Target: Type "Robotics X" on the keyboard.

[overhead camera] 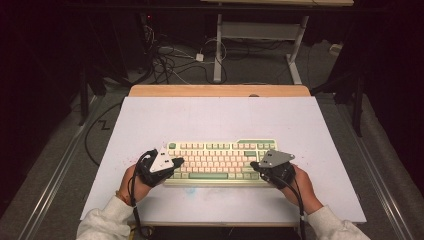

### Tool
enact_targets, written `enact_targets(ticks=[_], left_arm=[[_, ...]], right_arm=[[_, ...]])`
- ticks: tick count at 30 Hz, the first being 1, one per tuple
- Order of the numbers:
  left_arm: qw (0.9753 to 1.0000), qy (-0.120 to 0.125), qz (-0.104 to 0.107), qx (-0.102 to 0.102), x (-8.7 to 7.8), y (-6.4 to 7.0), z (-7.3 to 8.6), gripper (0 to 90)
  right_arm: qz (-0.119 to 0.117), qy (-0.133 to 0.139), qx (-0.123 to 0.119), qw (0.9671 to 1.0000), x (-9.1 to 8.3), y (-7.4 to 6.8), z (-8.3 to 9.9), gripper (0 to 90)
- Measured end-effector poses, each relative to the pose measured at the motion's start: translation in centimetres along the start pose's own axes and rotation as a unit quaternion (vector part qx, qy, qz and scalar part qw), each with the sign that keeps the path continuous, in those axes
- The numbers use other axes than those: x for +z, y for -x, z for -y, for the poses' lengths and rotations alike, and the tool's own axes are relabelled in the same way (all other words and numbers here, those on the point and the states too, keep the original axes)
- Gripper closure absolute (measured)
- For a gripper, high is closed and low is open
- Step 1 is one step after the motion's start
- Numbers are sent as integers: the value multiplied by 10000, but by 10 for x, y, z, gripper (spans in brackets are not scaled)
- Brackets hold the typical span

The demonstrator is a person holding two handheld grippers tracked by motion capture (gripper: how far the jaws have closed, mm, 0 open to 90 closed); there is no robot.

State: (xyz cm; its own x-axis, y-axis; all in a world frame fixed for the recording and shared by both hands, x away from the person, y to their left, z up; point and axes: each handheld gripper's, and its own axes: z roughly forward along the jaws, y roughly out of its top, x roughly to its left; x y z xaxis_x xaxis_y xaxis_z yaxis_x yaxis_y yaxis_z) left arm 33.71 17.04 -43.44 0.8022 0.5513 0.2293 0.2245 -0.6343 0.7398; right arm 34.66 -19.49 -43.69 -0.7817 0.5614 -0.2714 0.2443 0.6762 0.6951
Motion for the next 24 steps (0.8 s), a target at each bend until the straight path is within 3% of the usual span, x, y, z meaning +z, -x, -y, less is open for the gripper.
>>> enact_targets(ticks=[24], left_arm=[[10000, -2, 5, -19, 0, -1, 1, 859]], right_arm=[[-98, -232, 48, 9997, 14, -1, 6, 900]])
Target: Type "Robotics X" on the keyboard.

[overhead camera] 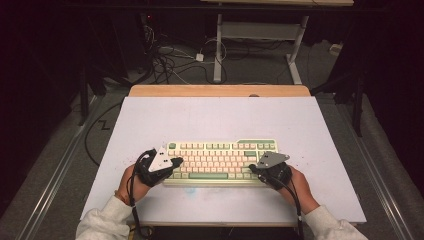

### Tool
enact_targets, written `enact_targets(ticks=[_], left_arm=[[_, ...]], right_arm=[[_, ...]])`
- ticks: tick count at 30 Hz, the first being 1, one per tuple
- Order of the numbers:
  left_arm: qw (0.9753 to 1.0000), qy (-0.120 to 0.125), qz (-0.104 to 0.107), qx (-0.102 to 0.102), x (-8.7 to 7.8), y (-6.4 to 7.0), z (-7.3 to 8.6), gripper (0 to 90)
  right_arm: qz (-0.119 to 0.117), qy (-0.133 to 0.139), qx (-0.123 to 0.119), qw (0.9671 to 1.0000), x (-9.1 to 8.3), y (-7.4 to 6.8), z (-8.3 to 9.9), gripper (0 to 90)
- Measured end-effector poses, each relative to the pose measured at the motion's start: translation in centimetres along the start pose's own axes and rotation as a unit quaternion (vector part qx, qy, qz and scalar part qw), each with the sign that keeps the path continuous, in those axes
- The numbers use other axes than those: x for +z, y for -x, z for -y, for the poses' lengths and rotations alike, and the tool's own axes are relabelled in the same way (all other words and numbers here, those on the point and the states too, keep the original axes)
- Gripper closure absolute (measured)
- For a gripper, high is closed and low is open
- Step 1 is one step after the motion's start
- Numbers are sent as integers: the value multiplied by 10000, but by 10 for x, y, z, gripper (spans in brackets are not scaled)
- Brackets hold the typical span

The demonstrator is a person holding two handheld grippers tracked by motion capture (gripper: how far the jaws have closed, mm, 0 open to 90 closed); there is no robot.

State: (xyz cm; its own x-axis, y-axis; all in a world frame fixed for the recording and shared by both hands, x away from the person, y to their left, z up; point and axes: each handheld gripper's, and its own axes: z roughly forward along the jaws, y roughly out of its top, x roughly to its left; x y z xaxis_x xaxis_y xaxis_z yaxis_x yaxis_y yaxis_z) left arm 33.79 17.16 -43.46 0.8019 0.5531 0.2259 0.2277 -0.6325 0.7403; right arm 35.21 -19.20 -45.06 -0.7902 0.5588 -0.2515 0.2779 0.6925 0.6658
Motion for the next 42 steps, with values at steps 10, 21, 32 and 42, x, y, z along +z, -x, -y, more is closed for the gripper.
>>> enact_targets(ticks=[10, 21, 32, 42], left_arm=[[10000, -18, 36, -5, 4, -1, -2, 859], [9998, -110, 134, 31, 15, -1, -6, 859], [9995, -203, 251, 21, 26, -2, -10, 858], [9992, -287, 288, -6, 35, -5, -12, 858]], right_arm=[[-10, -2, 99, 10000, 0, 0, 1, 900], [-19, -2, 62, 10000, 0, 0, 1, 900], [8, 19, 63, 10000, 0, 0, 1, 900], [29, 24, 46, 10000, 0, -1, 0, 900]])
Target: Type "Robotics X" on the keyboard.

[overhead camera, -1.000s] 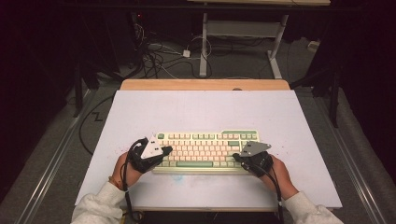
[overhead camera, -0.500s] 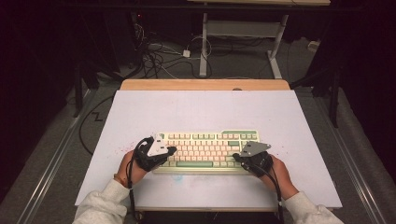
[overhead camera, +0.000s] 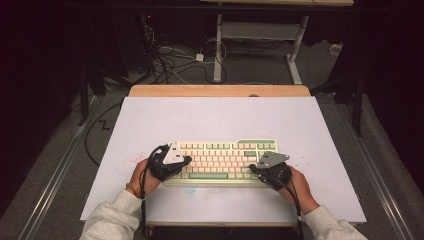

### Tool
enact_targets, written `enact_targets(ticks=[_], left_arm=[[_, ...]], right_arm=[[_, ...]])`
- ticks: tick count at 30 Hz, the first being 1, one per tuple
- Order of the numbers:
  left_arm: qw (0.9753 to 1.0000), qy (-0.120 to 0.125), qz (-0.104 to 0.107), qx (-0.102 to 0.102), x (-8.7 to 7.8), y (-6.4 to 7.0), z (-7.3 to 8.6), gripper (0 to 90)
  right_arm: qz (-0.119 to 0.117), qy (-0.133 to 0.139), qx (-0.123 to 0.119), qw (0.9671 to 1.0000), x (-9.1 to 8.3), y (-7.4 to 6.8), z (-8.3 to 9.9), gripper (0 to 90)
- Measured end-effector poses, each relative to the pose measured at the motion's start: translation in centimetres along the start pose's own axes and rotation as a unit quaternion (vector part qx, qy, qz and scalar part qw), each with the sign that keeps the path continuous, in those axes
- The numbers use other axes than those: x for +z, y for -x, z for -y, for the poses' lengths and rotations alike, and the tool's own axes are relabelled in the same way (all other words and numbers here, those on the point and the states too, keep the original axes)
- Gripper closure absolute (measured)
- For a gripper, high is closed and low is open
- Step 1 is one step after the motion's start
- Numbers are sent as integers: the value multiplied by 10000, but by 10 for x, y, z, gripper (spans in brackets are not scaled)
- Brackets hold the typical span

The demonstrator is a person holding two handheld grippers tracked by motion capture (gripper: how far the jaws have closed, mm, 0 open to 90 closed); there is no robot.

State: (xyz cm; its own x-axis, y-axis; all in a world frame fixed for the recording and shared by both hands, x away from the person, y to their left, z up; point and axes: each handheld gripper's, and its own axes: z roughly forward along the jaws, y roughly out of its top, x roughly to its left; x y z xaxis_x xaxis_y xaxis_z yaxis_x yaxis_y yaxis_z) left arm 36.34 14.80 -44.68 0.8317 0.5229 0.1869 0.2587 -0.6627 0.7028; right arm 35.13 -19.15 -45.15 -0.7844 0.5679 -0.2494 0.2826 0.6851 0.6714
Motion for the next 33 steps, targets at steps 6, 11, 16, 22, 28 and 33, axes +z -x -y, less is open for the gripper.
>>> enact_targets(ticks=[6, 11, 16, 22, 28, 33], left_arm=[[10000, -61, 22, 24, 3, -1, 0, 858], [10000, -64, 13, 45, 3, -1, -1, 858], [10000, -64, 3, 38, 2, -1, 0, 858], [10000, -67, -16, 28, 1, 0, 0, 857], [10000, -47, 5, 41, 0, 0, 1, 858], [10000, -56, 17, 49, 0, 1, 1, 857]], right_arm=[[4, 6, 0, 10000, 0, 0, 0, 900], [9, 11, -14, 10000, 0, 0, 0, 900], [24, 5, -21, 10000, 0, -1, 0, 900], [30, 0, -9, 10000, 0, -1, 0, 900], [26, 1, -16, 10000, 0, -1, 0, 900], [29, 8, -4, 10000, 0, -1, 0, 900]])
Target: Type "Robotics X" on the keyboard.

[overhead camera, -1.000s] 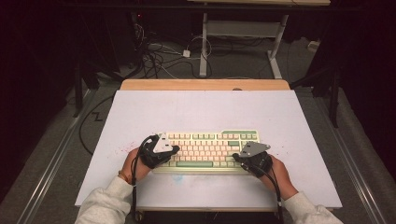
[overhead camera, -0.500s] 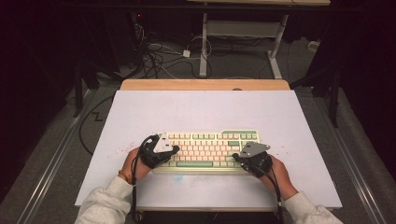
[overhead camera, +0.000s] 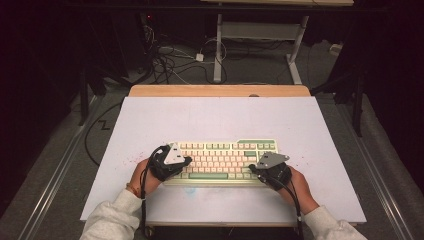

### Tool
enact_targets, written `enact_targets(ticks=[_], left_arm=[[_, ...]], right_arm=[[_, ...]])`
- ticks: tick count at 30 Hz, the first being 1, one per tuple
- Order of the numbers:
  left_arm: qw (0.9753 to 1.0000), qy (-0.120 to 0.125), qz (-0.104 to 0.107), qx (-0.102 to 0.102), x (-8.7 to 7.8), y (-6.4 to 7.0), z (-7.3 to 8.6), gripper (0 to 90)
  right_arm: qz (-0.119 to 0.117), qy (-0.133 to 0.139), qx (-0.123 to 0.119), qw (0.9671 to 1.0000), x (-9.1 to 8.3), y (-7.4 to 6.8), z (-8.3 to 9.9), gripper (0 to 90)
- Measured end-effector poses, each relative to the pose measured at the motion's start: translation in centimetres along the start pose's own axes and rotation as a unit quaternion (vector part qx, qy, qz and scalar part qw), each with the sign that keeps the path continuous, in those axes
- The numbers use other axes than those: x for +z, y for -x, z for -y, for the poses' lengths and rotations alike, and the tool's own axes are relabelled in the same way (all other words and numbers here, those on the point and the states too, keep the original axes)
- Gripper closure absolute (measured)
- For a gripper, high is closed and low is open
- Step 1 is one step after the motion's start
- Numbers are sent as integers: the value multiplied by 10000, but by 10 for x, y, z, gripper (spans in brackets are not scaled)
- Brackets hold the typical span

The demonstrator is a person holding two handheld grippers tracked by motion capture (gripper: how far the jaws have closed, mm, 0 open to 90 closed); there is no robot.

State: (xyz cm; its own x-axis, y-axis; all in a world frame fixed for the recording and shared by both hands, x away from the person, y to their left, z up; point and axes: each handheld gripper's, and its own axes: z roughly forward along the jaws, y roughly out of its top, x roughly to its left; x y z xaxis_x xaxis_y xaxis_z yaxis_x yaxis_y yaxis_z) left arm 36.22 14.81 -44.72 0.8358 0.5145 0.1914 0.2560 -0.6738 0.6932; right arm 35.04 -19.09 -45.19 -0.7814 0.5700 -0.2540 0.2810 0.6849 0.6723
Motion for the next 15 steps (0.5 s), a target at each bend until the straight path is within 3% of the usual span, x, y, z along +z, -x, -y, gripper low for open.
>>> enact_targets(ticks=[15], left_arm=[[10000, 4, 6, 23, -1, 1, 0, 857]], right_arm=[[15, 7, -14, 10000, 0, -1, 0, 900]])
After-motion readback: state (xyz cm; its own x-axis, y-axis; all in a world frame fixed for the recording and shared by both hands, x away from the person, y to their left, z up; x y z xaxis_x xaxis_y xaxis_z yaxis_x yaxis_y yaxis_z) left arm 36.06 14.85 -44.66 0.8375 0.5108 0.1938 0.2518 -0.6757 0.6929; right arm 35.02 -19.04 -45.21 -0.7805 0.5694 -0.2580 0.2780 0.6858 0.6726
